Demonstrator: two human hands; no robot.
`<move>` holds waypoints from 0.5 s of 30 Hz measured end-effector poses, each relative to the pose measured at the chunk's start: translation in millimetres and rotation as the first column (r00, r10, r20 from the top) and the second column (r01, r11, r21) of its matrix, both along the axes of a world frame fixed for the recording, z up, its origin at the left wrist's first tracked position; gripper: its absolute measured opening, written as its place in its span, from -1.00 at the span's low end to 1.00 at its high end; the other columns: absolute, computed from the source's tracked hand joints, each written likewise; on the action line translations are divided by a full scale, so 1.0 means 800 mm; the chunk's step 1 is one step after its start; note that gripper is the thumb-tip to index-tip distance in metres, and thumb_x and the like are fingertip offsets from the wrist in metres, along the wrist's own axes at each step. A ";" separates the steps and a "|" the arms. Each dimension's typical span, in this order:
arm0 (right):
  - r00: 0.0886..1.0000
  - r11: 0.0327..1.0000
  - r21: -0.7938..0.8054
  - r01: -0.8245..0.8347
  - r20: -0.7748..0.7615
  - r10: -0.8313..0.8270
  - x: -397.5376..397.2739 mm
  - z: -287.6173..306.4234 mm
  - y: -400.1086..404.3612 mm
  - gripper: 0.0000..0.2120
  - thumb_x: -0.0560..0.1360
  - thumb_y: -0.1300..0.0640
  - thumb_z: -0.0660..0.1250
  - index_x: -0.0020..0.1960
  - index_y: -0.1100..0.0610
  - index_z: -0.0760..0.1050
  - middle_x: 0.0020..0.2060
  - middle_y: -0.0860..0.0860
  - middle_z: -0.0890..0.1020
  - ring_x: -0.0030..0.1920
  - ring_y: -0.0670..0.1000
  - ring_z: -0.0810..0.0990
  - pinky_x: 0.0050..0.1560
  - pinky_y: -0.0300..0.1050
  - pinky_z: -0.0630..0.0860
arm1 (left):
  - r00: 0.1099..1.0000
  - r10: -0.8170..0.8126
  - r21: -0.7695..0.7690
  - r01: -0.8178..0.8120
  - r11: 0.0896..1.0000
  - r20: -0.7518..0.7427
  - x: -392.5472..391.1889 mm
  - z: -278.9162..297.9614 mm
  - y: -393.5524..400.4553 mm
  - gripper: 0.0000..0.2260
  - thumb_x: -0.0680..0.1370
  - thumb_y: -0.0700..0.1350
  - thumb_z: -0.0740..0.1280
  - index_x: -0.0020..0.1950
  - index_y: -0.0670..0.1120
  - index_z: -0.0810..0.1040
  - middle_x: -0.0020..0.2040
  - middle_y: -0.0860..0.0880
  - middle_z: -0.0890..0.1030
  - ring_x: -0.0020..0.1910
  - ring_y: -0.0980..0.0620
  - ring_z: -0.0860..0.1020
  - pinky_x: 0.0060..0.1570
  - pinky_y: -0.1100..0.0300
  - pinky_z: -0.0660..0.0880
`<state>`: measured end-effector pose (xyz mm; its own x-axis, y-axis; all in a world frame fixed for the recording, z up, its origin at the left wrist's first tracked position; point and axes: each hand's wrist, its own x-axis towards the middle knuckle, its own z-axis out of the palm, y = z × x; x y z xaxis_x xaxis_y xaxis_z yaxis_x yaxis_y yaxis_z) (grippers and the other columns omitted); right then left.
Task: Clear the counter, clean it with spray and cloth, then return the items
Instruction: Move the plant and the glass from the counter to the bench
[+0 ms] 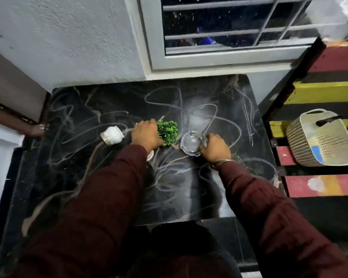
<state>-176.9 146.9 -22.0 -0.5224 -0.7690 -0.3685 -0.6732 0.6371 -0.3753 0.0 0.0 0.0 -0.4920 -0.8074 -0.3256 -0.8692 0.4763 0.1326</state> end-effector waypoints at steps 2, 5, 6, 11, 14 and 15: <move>1.000 1.000 -0.006 -0.012 0.005 0.012 -0.017 -0.009 -0.001 -0.55 0.43 -0.01 0.35 0.20 0.23 0.41 0.16 0.23 0.50 0.17 0.25 0.49 0.15 0.06 0.47 | 0.998 0.046 0.058 -0.048 0.997 0.029 -0.009 -0.007 -0.006 -0.44 0.41 0.10 0.54 0.23 -0.19 0.46 0.18 -0.26 0.63 0.20 -0.29 0.58 0.13 -0.02 0.48; 0.988 0.988 -0.015 -0.155 -0.023 0.155 -0.031 -0.031 -0.006 -0.30 0.35 -0.14 0.41 0.34 0.20 0.30 0.21 0.22 0.44 0.19 0.26 0.44 0.18 0.10 0.46 | 0.992 0.102 0.111 -0.109 0.988 0.068 -0.013 -0.028 -0.013 -0.43 0.39 0.08 0.55 0.25 -0.15 0.43 0.17 -0.25 0.64 0.17 -0.31 0.60 0.12 -0.06 0.54; 0.981 0.981 -0.019 -0.194 -0.033 0.194 -0.029 -0.036 -0.008 -0.17 0.31 -0.20 0.43 0.40 0.19 0.22 0.26 0.20 0.41 0.23 0.25 0.42 0.20 0.11 0.45 | 0.991 0.101 0.126 -0.111 0.986 0.082 -0.013 -0.035 -0.013 -0.43 0.39 0.05 0.54 0.27 -0.14 0.42 0.17 -0.25 0.64 0.17 -0.31 0.61 0.14 -0.08 0.56; 0.964 0.967 0.020 -0.254 -0.074 0.254 -0.011 -0.068 -0.012 0.25 0.14 -0.39 0.46 0.53 0.18 -0.09 0.47 0.13 0.20 0.38 0.19 0.28 0.30 0.13 0.38 | 0.992 0.097 0.105 -0.105 0.989 0.075 -0.009 -0.061 -0.013 -0.56 0.47 -0.14 0.44 0.31 -0.16 0.44 0.13 -0.26 0.65 0.12 -0.33 0.63 0.07 -0.15 0.59; 0.962 0.972 -0.001 -0.236 -0.138 0.234 -0.004 -0.084 -0.010 0.24 0.16 -0.38 0.46 0.53 0.20 -0.08 0.45 0.14 0.24 0.36 0.17 0.31 0.29 0.10 0.37 | 0.990 0.138 0.063 -0.139 0.988 0.017 -0.009 -0.069 -0.012 -0.69 0.53 -0.11 0.40 0.23 -0.16 0.52 0.08 -0.27 0.67 0.08 -0.33 0.64 0.04 -0.15 0.59; 0.961 0.973 -0.016 -0.231 -0.157 0.226 -0.003 -0.085 -0.012 0.21 0.17 -0.36 0.46 0.52 0.21 -0.05 0.42 0.14 0.28 0.34 0.17 0.33 0.27 0.09 0.37 | 0.990 0.144 0.064 -0.144 0.987 0.000 -0.009 -0.070 -0.013 -0.69 0.52 -0.09 0.42 0.21 -0.17 0.53 0.07 -0.28 0.67 0.08 -0.34 0.63 0.03 -0.14 0.57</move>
<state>-179.7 137.5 -89.9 -0.3798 -0.8849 -0.2696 -0.8504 0.4487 -0.2748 -7.0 -10.1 -55.9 -0.3737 -0.8476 -0.3769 -0.9275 0.3365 0.1629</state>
